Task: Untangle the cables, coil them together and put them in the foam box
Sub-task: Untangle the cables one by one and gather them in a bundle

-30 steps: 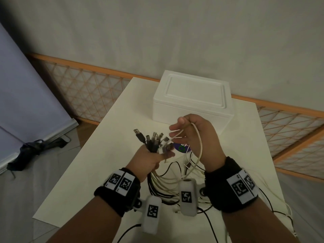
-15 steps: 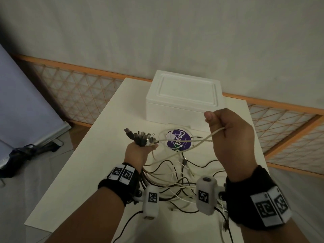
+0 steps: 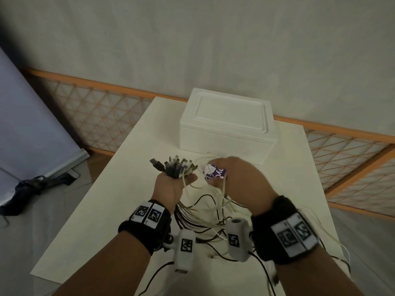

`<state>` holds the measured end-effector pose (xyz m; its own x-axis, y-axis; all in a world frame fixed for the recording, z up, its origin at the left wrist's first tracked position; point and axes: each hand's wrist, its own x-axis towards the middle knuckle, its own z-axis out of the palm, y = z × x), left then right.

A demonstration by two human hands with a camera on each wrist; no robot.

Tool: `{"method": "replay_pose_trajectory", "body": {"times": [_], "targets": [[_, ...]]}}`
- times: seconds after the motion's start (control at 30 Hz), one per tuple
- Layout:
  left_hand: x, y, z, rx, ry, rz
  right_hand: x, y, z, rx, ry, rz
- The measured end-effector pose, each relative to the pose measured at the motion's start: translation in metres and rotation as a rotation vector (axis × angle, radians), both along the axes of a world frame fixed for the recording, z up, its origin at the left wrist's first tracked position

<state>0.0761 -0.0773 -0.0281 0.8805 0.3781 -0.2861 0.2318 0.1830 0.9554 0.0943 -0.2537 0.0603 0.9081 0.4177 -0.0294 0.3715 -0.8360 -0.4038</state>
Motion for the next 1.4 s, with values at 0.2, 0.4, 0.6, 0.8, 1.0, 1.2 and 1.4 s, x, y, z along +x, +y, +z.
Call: {"method": "replay_pose_trajectory", "body": {"times": [0.2,0.4,0.6,0.8,1.0,1.2,1.4], "targets": [[-0.004,-0.011,0.022,-0.026,-0.187,-0.122,0.003,0.037,-0.043,-0.106,0.163,0.179],[-0.003,-0.005,0.008,-0.207,-0.131,-0.17,0.007,0.036,-0.016,0.996,0.397,-0.07],[-0.003,-0.004,-0.016,0.229,0.067,-0.426,0.002,0.02,0.022,1.349,0.256,-0.005],[-0.003,0.009,-0.039,0.029,0.299,-0.075,0.004,-0.016,0.039,0.656,-0.479,-0.078],[-0.016,0.026,-0.04,-0.292,0.233,0.151,-0.006,-0.105,0.033,-0.125,-0.035,-0.599],[-0.028,0.013,-0.02,-0.476,0.098,0.168,-0.025,-0.103,0.014,-0.484,0.398,-0.348],[-0.038,-0.032,0.026,-0.526,-0.03,-0.008,-0.053,0.008,-0.02,-0.021,0.366,0.19]]}}
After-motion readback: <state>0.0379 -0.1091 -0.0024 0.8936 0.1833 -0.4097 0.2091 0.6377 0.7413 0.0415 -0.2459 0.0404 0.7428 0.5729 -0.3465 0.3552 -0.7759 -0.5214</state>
